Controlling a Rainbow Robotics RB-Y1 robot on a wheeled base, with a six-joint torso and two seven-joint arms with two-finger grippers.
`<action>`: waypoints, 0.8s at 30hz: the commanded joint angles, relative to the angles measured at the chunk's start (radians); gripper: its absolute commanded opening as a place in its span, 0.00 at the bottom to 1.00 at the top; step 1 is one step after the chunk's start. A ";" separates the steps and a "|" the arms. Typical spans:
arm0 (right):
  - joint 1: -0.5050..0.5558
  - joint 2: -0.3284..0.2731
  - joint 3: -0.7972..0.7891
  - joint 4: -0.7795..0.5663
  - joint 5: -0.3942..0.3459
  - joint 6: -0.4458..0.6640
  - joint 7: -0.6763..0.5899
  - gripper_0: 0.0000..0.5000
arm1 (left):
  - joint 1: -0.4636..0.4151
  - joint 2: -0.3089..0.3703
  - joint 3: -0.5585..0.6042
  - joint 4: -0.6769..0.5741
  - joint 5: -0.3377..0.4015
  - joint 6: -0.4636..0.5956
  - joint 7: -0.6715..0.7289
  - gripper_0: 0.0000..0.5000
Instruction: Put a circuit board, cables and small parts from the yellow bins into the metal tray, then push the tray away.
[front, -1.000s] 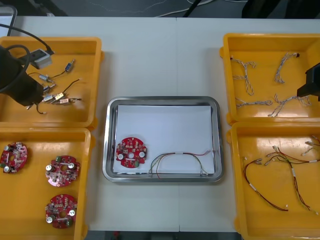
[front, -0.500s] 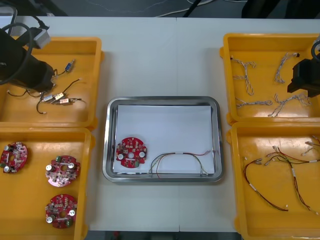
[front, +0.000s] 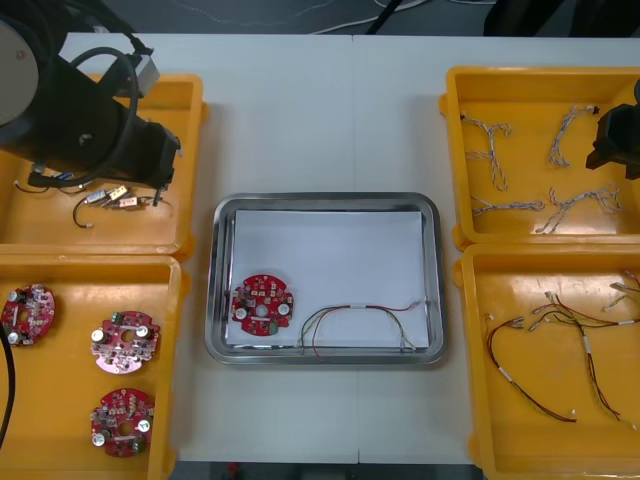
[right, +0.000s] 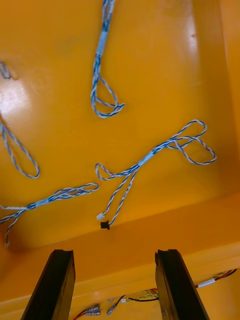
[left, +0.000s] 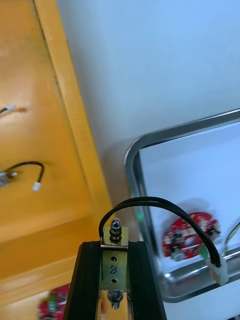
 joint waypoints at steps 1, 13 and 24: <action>-0.069 -0.007 0.030 0.069 0.041 -0.037 -0.005 0.94 | -0.017 -0.042 -0.076 -0.073 -0.044 0.007 0.063 0.00; -0.170 0.042 0.033 0.305 0.115 -0.105 -0.117 0.94 | -0.017 -0.093 -0.268 -0.079 -0.173 0.007 0.189 0.00; -0.173 0.085 0.106 0.340 0.201 -0.149 -0.379 0.94 | -0.017 -0.118 -0.389 0.020 -0.254 -0.080 0.220 0.00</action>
